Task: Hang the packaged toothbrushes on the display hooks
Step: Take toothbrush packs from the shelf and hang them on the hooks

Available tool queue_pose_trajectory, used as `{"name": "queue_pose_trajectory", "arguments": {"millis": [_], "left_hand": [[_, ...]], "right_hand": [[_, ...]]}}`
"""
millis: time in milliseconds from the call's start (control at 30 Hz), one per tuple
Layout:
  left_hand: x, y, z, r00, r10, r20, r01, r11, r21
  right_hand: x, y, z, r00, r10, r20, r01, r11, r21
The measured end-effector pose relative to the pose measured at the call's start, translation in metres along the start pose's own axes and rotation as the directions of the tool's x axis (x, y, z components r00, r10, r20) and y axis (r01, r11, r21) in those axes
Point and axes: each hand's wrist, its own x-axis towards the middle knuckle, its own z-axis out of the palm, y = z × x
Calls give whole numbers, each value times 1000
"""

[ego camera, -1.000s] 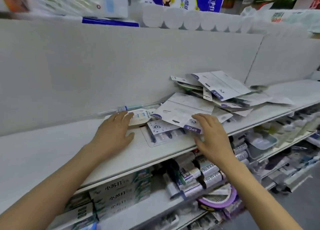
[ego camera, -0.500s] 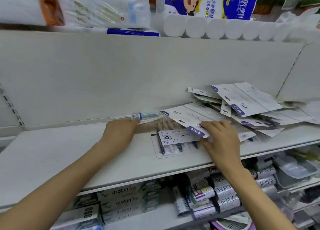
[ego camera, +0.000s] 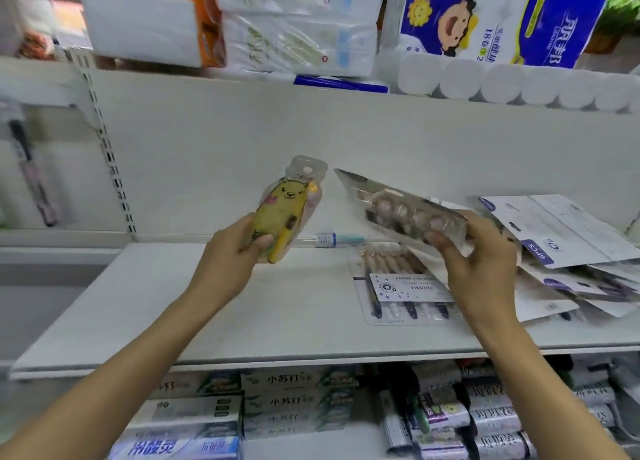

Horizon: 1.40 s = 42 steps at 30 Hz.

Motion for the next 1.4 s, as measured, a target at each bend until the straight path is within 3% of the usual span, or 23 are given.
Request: {"name": "queue_pose_trajectory", "arguments": {"millis": [67,167,433,1000,1400], "left_hand": [[-7,-2,-16,1000,-6,-7,4,988,-153],[-19,-5,-45,999,-4,-54,-9,971,-239],[-72,-35,-133,982,-80,-173,20,946,-325],[-229,-96,-348,891,-193,-411,92,963,-253],[-340,-124,-467,757,-318,-571,213,946,-244]], "right_hand": [[2,-27,8,999,42,10,-43,987,155],[6,-62,22,997,64,37,-73,938,339],[-3,-145,76,990,-7,142,-73,836,545],[-93,-354,223,925,-162,344,-150,676,722],[-152,-476,321,837,-309,452,-170,637,751]]}}
